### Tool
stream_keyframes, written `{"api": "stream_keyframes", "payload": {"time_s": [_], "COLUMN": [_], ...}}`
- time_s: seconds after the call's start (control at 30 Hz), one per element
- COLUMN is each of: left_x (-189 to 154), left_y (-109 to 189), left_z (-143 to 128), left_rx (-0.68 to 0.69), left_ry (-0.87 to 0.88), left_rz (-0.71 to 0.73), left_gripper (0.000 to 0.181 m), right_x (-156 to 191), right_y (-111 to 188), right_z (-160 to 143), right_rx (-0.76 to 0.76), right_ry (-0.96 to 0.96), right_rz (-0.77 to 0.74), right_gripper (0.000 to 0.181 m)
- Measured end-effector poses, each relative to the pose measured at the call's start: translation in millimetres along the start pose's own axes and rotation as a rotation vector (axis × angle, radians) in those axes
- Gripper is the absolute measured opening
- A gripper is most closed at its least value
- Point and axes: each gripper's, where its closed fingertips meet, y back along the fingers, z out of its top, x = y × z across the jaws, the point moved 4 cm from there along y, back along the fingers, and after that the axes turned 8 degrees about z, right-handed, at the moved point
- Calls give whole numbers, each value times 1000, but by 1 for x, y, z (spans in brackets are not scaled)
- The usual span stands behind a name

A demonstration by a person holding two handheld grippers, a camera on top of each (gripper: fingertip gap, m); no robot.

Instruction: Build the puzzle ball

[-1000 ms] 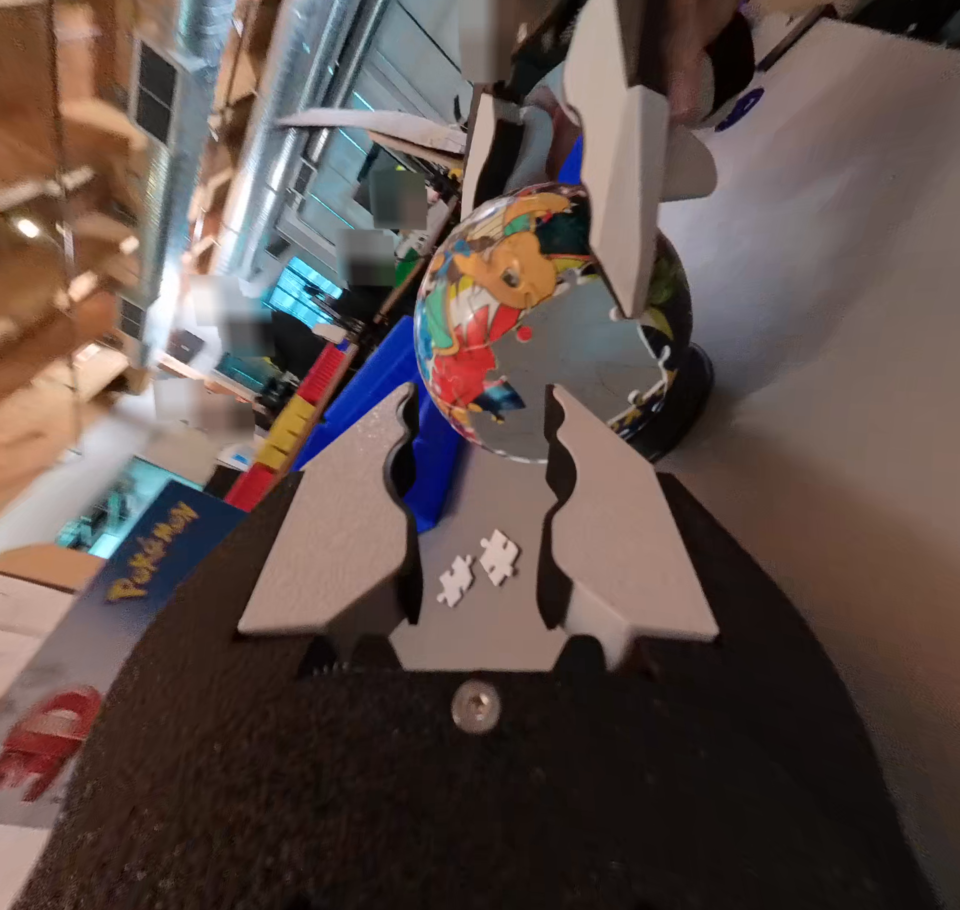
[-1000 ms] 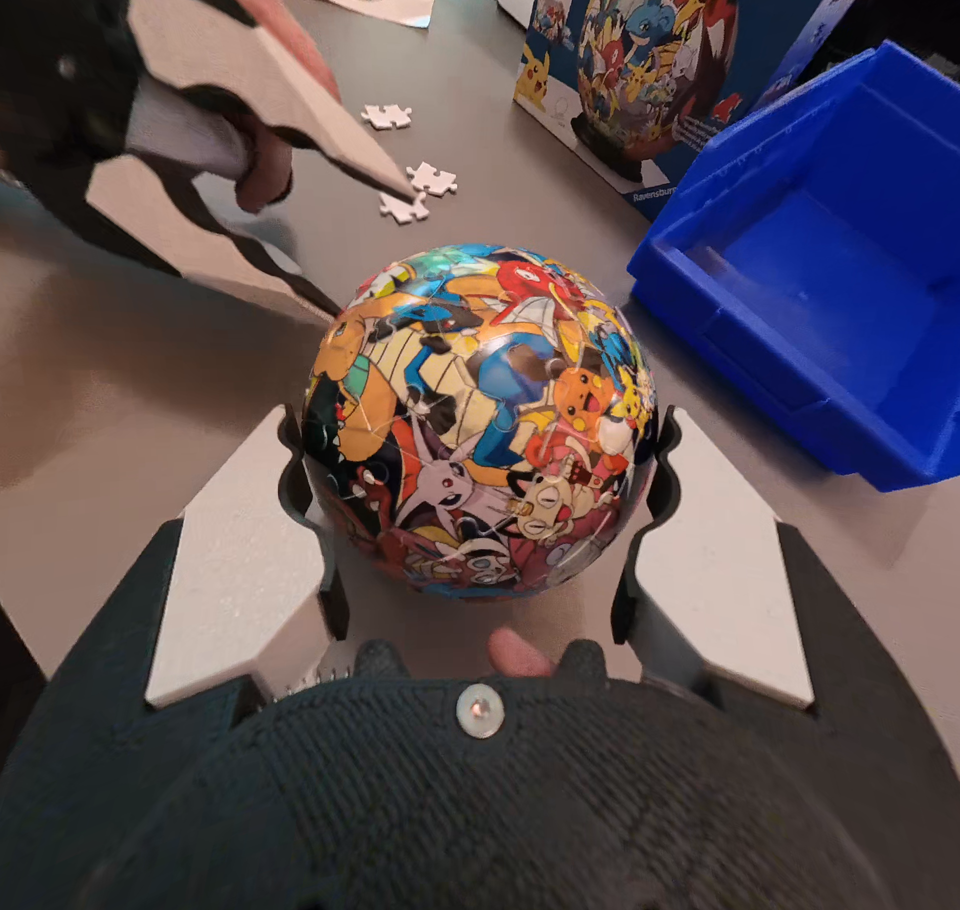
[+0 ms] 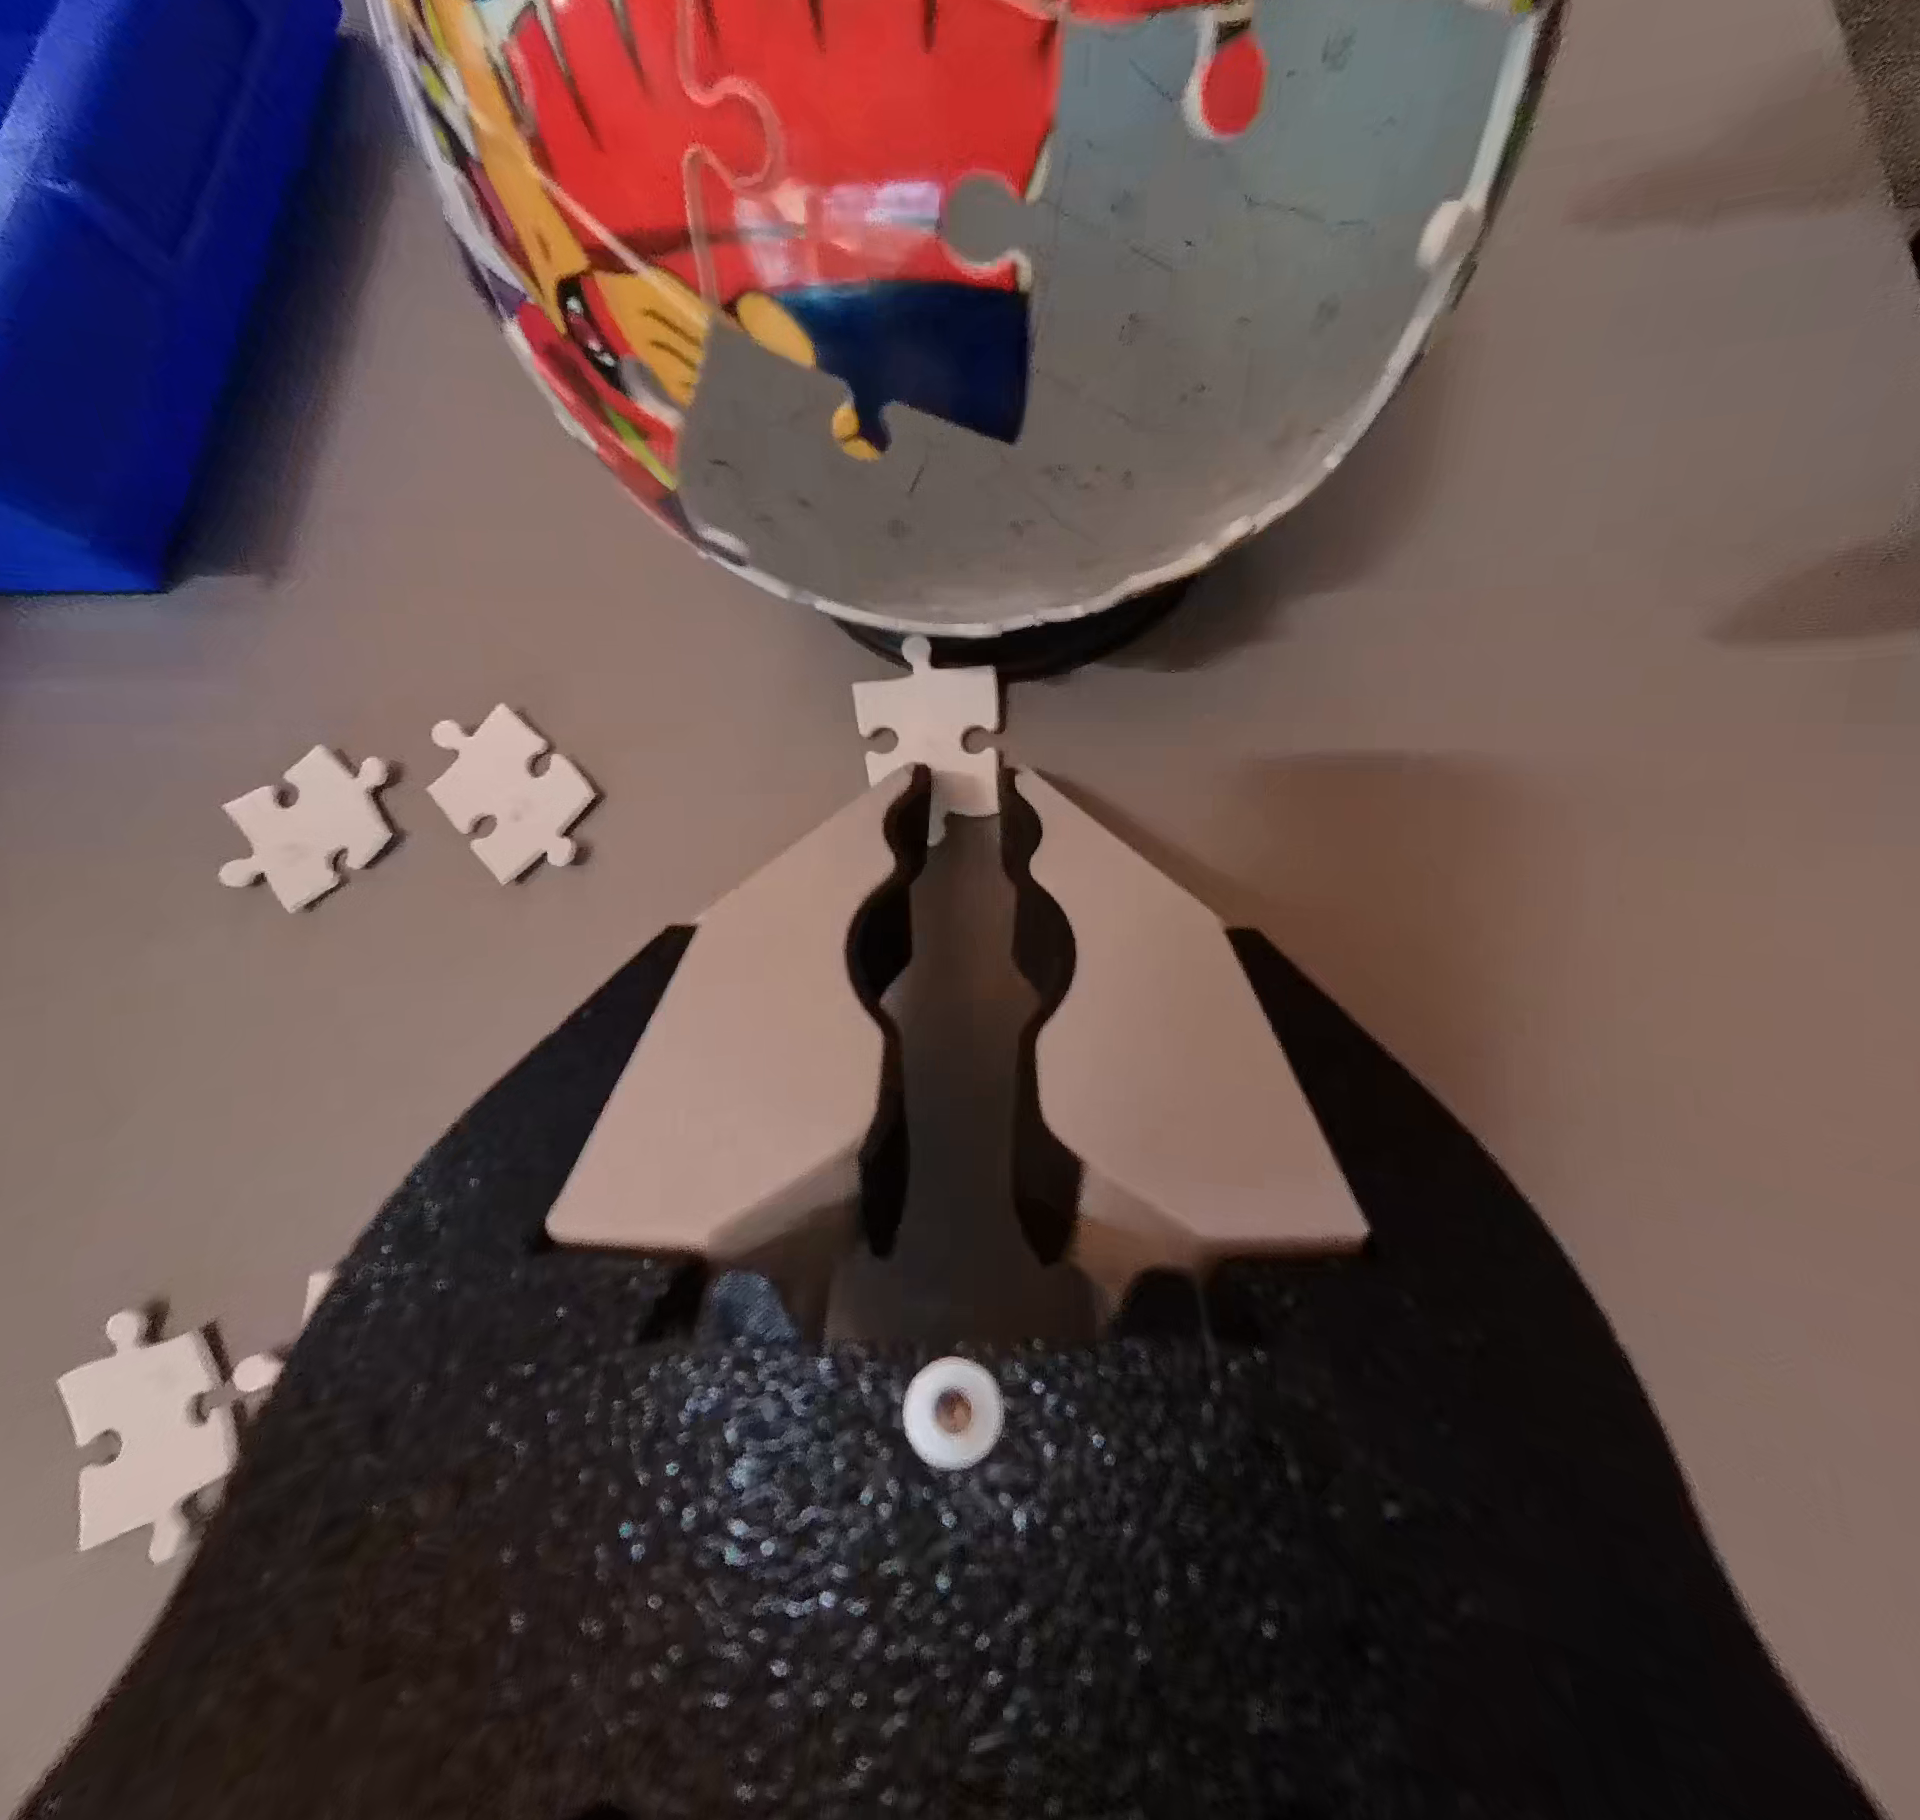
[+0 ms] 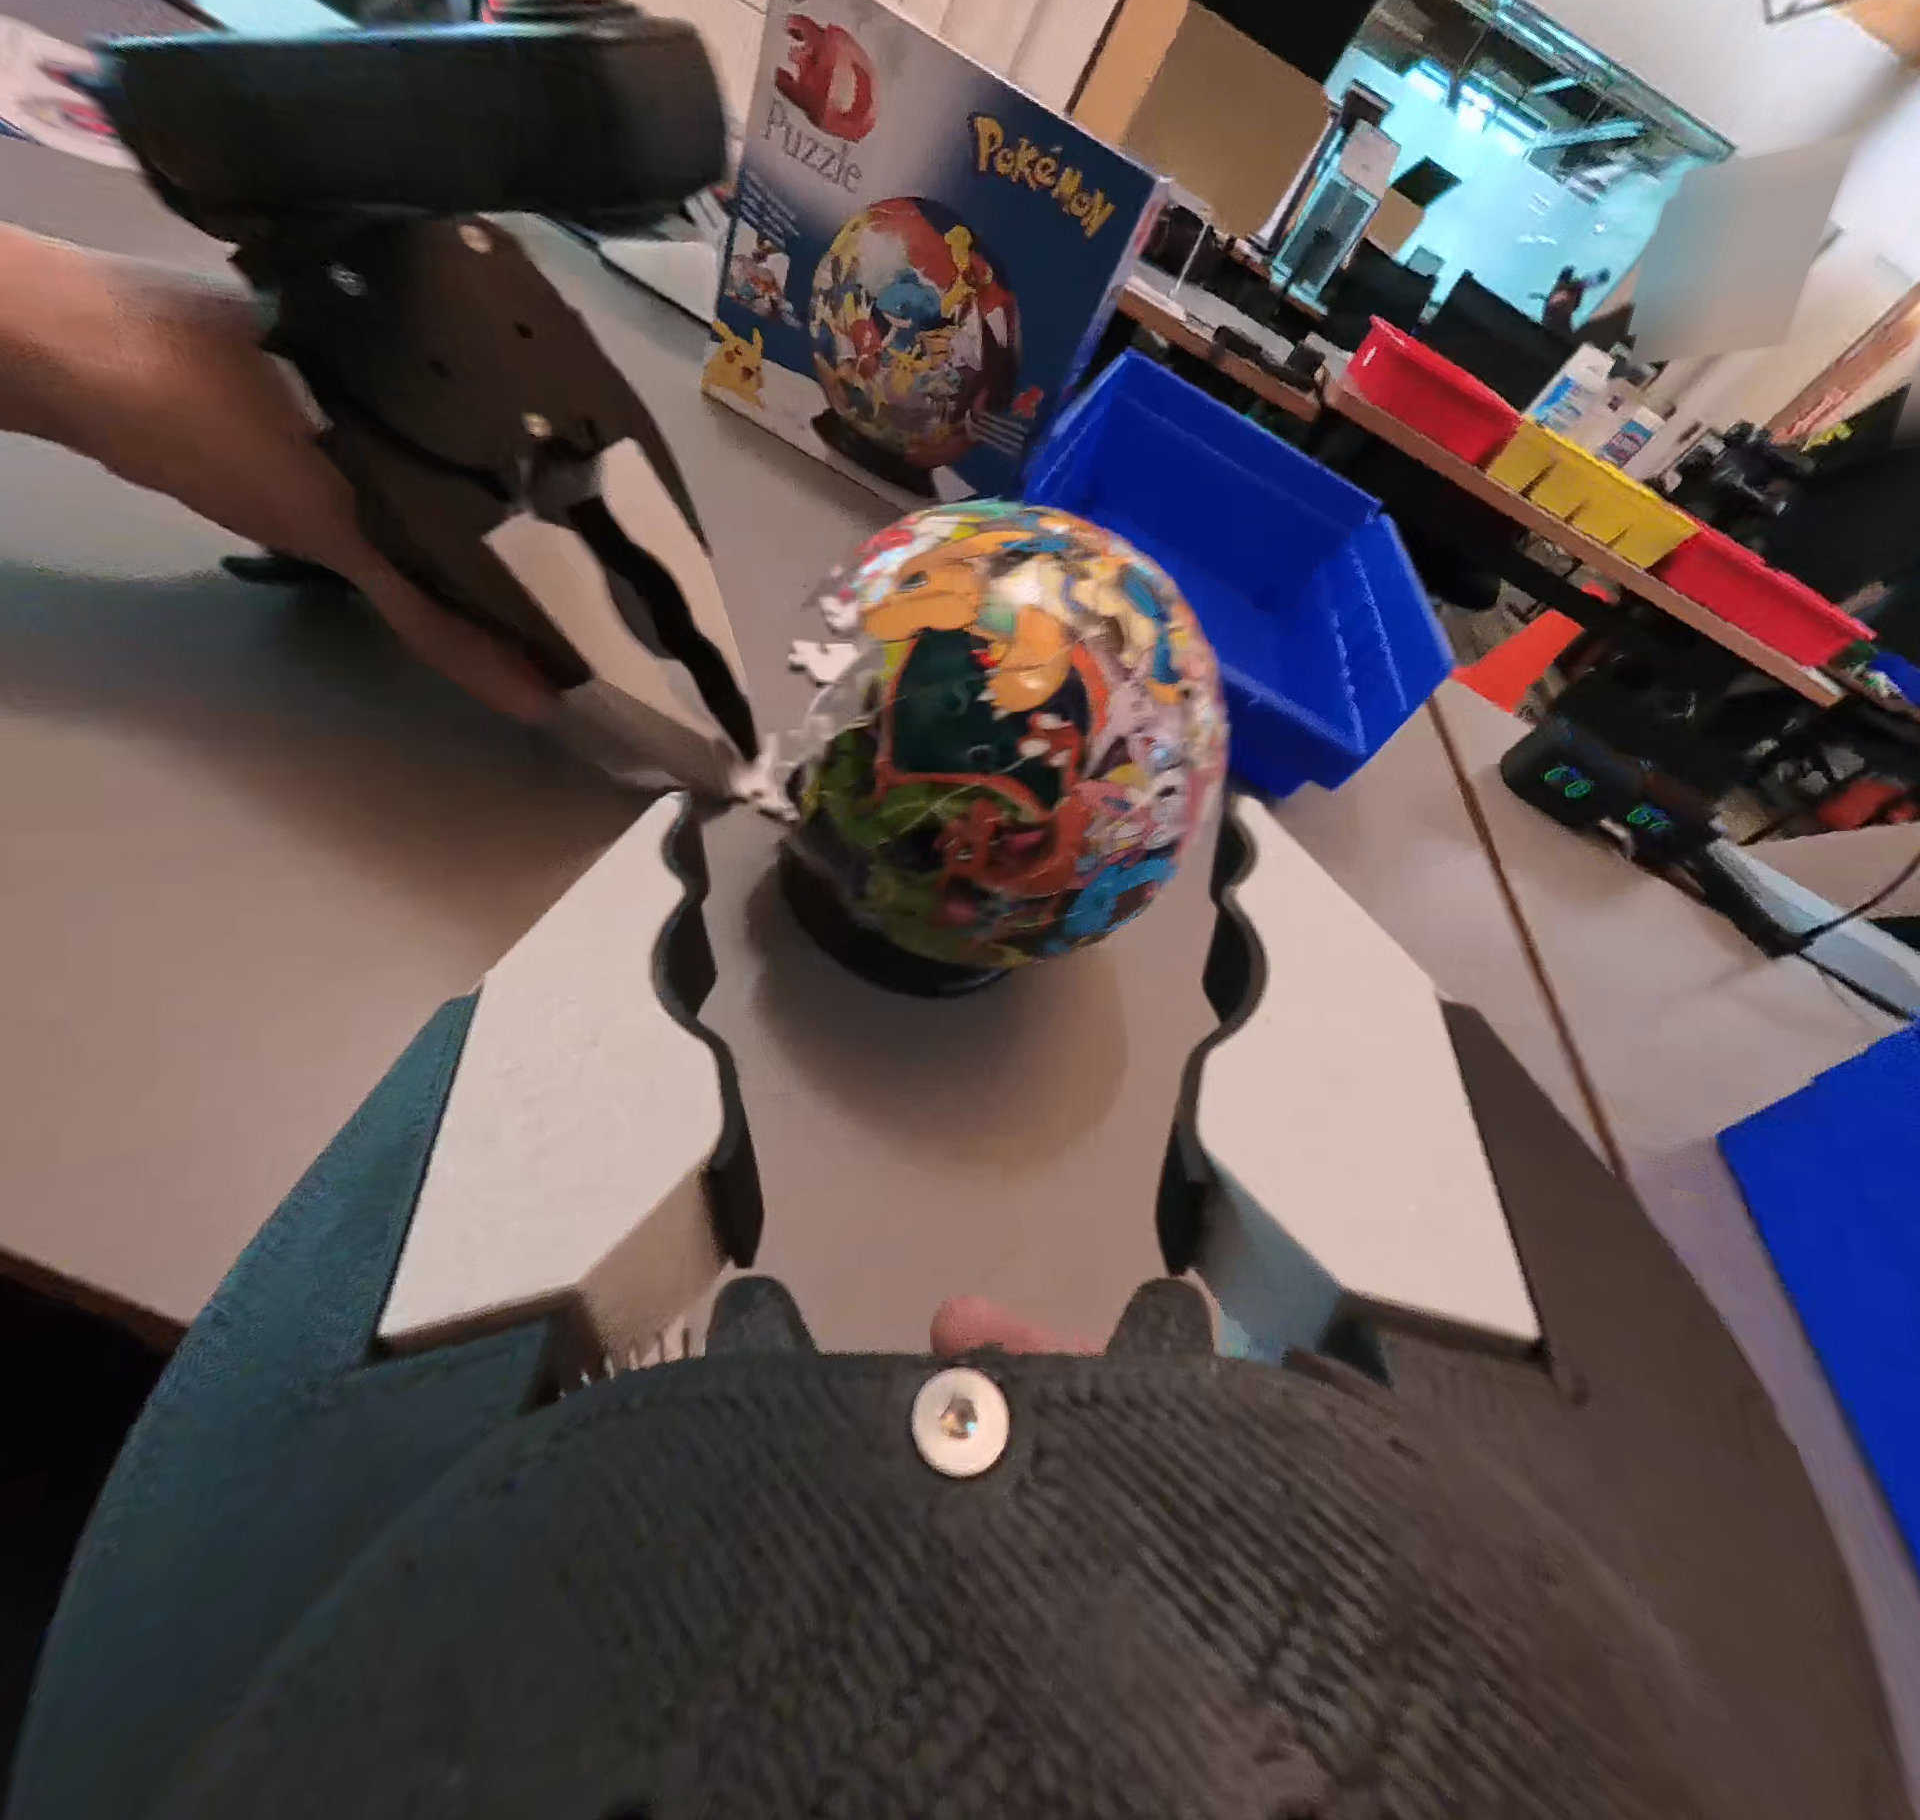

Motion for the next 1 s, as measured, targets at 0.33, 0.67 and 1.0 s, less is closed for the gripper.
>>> {"api": "stream_keyframes", "payload": {"time_s": [0.33, 0.67, 1.0], "left_x": [5, -3, -6], "left_y": [28, 70, 79], "left_z": [-19, -5, -8], "left_rx": [-148, -365, -387], "left_ry": [-295, -832, -947], "left_rz": [-196, -129, -96], "left_gripper": [0, 0, 0], "right_x": [91, 92, 97], "right_y": [-7, -55, -84], "right_z": [-32, 2, -4], "right_rx": [127, 123, 187], "right_ry": [5, 712, 919], "right_rz": [55, -252, -278], "right_gripper": [50, 25, 25]}}
